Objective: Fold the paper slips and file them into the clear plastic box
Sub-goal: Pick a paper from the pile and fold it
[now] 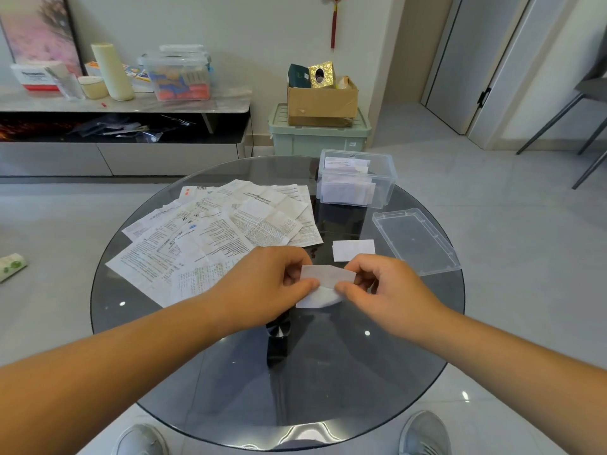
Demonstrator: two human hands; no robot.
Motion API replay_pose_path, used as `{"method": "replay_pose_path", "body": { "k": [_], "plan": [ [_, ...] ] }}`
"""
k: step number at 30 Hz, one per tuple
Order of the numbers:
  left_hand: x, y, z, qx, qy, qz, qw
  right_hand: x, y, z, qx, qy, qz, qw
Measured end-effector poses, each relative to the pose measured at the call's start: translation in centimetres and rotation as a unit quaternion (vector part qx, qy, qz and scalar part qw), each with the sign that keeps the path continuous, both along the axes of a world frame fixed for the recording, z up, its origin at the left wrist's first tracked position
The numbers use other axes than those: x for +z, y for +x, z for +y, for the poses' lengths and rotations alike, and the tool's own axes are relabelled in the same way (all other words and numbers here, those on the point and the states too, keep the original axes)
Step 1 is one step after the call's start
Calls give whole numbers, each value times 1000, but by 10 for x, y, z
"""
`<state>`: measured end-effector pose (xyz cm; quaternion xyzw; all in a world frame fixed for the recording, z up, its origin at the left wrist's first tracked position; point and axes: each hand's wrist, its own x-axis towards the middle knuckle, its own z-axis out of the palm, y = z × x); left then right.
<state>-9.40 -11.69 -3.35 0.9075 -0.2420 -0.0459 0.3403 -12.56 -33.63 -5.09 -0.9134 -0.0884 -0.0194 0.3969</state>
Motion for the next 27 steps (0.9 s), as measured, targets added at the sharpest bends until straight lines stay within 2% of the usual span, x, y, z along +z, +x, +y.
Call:
{"method": "replay_pose_path", "body": {
  "k": [8, 9, 11, 13, 15, 19, 22, 25, 27],
  "plan": [
    [2, 2, -3, 19, -60, 101, 993, 1, 3, 0, -24, 39, 39, 998],
    [2, 2, 0, 9, -48, 92, 995, 3, 5, 0, -33, 64, 55, 996],
    [0, 3, 7, -41, 11, -20, 999, 7, 7, 0, -55, 115, 94, 987],
    [-1, 4, 13, -112, 65, -154, 980, 12, 8, -1, -65, 146, 140, 977],
    [0, 5, 15, -142, 76, -202, 966, 15, 8, -1, -63, 161, 185, 967],
    [-3, 7, 12, -171, 40, -247, 953, 17, 7, -1, -57, 183, 229, 954],
    [-7, 4, 11, -172, 26, -219, 960, 19, 7, -2, -43, 195, 243, 949],
    [-12, 1, 12, -165, 31, -197, 966, 18, 7, -3, -25, 155, 248, 956],
    [-14, 0, 12, -151, 36, -196, 968, 14, 7, -3, -20, 101, 210, 972]
  ]
}}
